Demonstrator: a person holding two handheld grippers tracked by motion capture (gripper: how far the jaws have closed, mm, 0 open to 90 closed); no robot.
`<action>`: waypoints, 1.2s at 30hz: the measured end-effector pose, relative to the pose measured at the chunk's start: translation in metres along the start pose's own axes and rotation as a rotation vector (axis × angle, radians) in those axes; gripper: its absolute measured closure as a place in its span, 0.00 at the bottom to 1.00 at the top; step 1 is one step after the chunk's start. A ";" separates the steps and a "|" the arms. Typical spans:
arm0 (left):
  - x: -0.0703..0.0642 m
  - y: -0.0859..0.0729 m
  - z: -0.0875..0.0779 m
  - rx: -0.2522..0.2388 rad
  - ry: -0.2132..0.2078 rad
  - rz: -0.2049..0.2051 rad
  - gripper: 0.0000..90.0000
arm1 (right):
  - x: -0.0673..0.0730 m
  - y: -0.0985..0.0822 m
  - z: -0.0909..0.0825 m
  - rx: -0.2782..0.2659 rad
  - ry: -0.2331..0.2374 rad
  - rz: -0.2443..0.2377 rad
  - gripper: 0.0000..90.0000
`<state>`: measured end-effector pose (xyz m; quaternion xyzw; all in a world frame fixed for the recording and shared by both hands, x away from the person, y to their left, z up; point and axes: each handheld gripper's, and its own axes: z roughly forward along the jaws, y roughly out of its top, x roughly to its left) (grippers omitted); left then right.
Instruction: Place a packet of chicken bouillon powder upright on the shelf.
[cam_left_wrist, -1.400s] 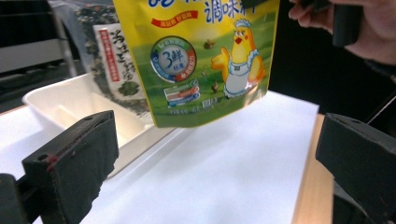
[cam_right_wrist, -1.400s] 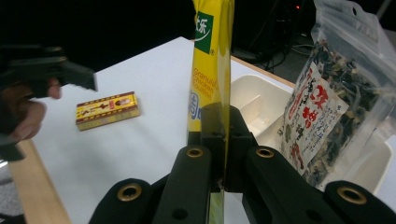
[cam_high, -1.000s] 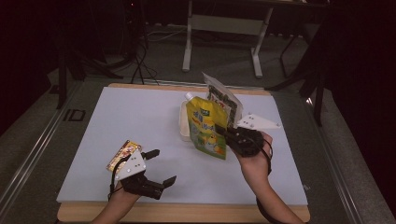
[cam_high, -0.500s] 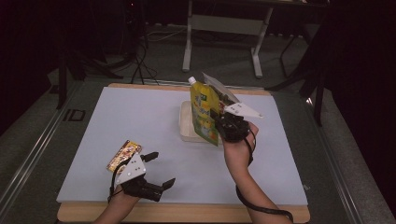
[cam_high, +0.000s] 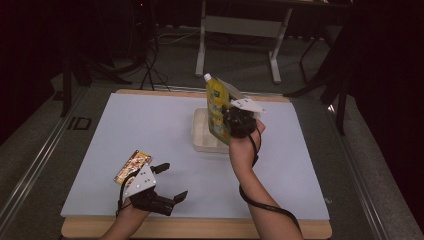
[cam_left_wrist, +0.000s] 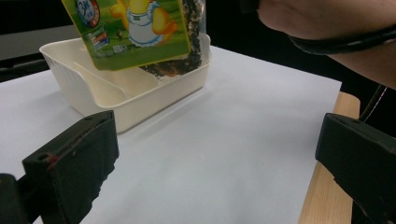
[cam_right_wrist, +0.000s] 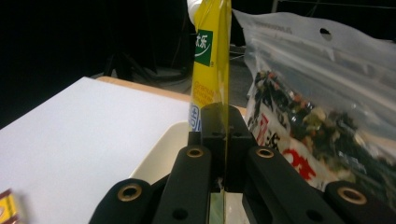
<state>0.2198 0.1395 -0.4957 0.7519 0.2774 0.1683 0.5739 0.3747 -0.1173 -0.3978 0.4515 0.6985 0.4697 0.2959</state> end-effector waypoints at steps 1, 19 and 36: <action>0.000 0.000 0.000 0.001 0.002 -0.002 0.00 | -0.001 0.001 0.003 -0.002 -0.006 0.006 1.00; 0.002 -0.003 0.001 0.007 -0.004 -0.004 0.00 | 0.013 -0.008 0.041 0.036 0.033 0.114 1.00; 0.002 -0.003 0.001 0.011 -0.007 0.000 0.00 | 0.008 -0.027 0.041 0.036 0.080 0.122 1.00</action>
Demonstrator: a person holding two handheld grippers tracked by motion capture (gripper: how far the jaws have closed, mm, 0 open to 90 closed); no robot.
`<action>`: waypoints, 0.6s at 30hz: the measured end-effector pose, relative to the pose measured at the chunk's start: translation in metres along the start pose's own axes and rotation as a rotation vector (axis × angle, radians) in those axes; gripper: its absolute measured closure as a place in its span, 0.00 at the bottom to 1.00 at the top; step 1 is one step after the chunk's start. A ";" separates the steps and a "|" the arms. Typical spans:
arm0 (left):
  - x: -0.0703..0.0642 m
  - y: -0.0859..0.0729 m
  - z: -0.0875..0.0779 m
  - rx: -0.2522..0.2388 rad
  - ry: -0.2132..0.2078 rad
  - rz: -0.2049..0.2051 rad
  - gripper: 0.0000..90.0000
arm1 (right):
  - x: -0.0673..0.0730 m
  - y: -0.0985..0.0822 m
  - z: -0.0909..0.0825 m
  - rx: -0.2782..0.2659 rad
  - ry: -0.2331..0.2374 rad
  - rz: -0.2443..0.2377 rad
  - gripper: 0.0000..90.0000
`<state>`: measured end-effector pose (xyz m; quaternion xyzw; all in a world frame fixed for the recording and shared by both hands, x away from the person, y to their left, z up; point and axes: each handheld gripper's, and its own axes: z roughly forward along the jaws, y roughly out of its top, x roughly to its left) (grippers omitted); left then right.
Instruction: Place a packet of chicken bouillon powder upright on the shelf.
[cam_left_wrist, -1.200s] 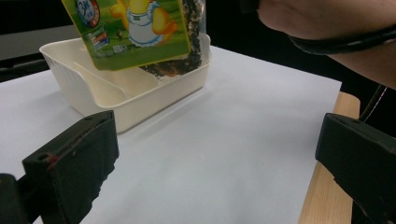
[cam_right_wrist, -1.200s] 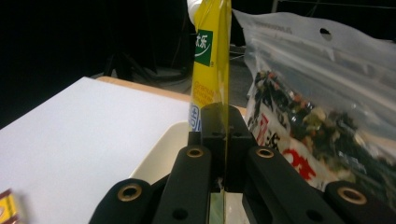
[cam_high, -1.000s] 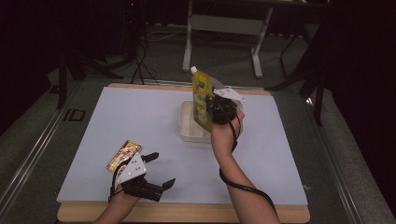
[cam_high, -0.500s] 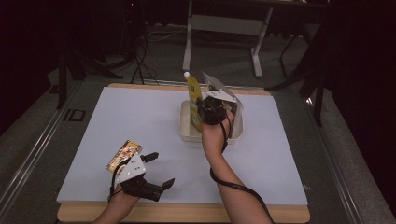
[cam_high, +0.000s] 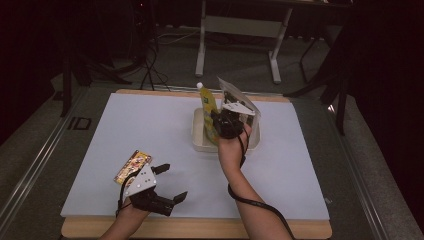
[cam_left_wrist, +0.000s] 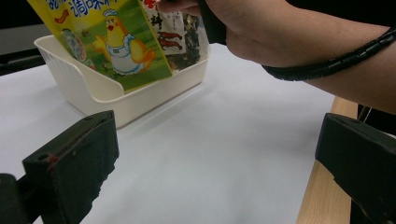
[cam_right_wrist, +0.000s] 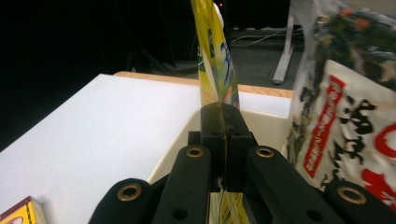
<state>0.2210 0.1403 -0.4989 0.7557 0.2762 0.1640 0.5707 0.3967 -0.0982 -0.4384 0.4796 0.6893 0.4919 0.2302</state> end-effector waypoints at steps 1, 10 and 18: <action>0.000 0.000 0.000 0.001 0.001 -0.001 0.00 | -0.002 0.000 -0.001 -0.003 0.002 0.005 1.00; 0.001 -0.001 0.001 0.009 -0.002 -0.003 0.00 | -0.003 -0.003 -0.002 -0.013 0.017 -0.063 1.00; 0.002 -0.001 0.001 0.008 -0.006 -0.006 0.00 | -0.001 -0.005 0.004 -0.005 0.048 -0.085 1.00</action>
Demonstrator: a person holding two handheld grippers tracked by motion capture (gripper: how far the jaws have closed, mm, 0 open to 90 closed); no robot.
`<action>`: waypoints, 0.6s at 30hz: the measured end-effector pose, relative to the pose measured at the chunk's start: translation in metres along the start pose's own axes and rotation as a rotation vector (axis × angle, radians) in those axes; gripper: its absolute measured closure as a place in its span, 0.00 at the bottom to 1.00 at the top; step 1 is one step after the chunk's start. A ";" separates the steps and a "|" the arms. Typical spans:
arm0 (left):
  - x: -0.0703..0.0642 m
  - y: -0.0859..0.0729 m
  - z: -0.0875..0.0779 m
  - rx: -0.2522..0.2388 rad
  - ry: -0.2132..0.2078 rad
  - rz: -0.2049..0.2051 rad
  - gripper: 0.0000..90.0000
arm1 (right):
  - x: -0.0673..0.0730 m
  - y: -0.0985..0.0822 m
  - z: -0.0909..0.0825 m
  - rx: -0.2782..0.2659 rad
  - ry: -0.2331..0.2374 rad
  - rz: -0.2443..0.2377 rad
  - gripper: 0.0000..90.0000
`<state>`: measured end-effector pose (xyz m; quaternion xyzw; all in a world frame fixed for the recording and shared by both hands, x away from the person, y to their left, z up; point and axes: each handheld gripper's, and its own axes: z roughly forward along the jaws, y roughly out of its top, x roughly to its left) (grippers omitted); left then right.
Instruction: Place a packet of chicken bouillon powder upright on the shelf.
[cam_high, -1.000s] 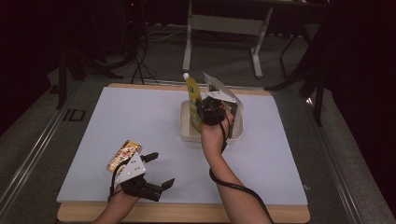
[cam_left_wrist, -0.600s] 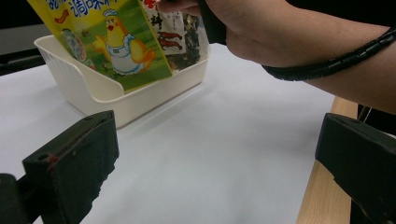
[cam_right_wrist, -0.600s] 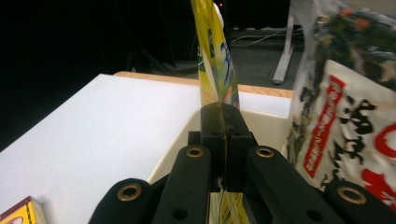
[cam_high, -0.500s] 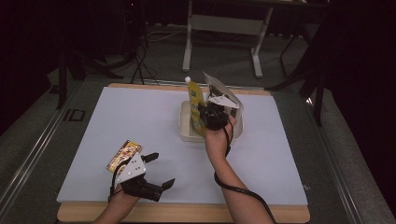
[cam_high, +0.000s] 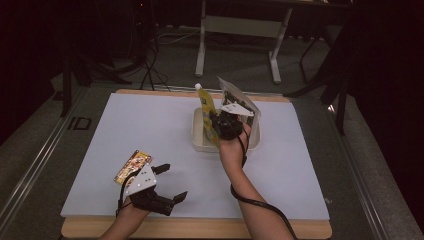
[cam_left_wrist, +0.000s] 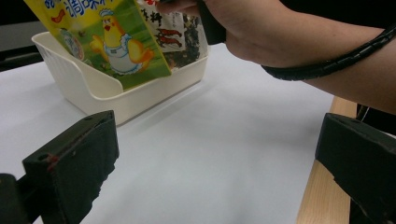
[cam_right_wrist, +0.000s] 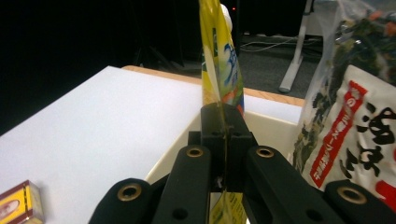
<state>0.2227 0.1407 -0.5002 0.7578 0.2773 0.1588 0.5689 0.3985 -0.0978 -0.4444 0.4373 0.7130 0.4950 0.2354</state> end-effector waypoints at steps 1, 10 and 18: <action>0.000 0.000 0.000 0.000 0.001 0.002 0.00 | -0.001 -0.001 0.001 0.002 0.003 0.003 1.00; 0.000 0.000 0.000 0.003 -0.001 -0.002 0.00 | -0.007 -0.012 0.002 0.004 0.020 -0.006 1.00; 0.001 -0.001 0.000 0.008 -0.003 -0.005 0.00 | -0.016 -0.013 -0.004 0.003 -0.004 -0.053 1.00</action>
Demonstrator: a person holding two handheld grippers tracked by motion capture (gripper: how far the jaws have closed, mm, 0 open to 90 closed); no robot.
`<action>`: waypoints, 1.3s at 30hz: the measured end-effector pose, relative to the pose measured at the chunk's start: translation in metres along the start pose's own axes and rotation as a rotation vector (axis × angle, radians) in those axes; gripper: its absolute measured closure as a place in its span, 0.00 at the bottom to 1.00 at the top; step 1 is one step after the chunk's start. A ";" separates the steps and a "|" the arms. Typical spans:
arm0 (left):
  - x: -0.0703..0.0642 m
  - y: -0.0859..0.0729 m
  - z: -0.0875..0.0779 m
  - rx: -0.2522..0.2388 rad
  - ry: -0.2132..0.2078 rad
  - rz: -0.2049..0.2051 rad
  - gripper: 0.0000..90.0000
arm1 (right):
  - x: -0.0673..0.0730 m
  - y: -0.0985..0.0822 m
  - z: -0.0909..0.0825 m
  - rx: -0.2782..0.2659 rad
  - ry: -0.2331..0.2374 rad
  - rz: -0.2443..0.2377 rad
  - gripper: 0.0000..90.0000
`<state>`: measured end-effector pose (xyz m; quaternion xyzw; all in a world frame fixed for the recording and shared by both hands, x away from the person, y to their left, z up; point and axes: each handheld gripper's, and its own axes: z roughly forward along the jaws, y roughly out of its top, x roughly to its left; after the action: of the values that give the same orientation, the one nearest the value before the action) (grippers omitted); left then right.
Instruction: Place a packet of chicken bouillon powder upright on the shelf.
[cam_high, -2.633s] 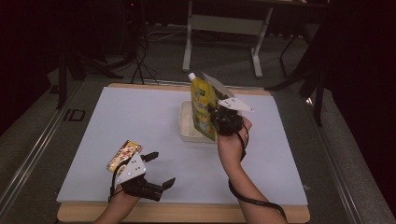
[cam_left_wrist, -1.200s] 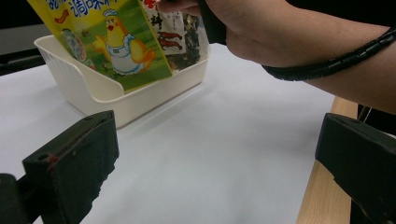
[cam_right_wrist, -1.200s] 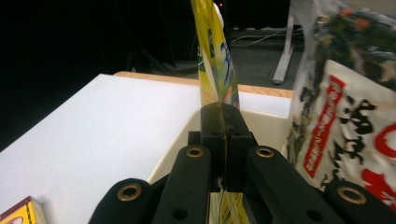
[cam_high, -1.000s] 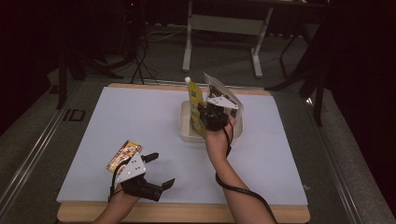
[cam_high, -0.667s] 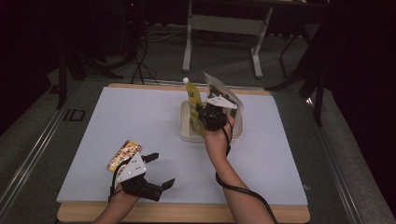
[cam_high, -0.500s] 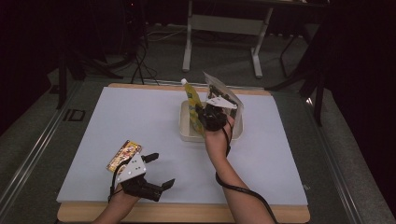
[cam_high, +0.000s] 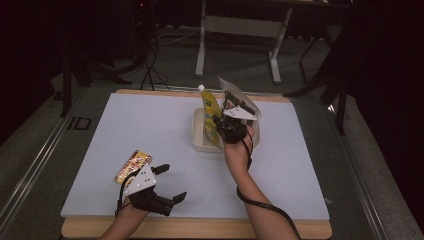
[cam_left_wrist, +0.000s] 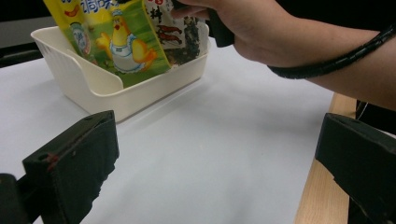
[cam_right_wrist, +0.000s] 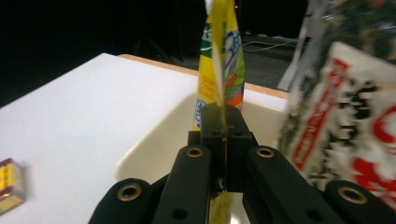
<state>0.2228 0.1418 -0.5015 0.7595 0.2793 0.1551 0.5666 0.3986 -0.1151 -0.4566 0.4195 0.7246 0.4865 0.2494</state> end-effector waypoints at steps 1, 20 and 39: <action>0.000 0.000 0.000 0.000 -0.001 0.000 0.00 | -0.005 0.000 -0.002 0.001 -0.006 -0.003 1.00; 0.000 -0.001 0.002 0.014 -0.007 -0.004 0.00 | -0.013 -0.011 -0.007 0.050 0.042 -0.067 1.00; 0.001 -0.001 0.003 0.013 -0.006 -0.009 0.00 | -0.011 -0.004 -0.014 0.081 0.095 -0.047 0.65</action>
<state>0.2250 0.1405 -0.5039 0.7624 0.2822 0.1482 0.5631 0.3919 -0.1316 -0.4555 0.3885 0.7643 0.4704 0.2088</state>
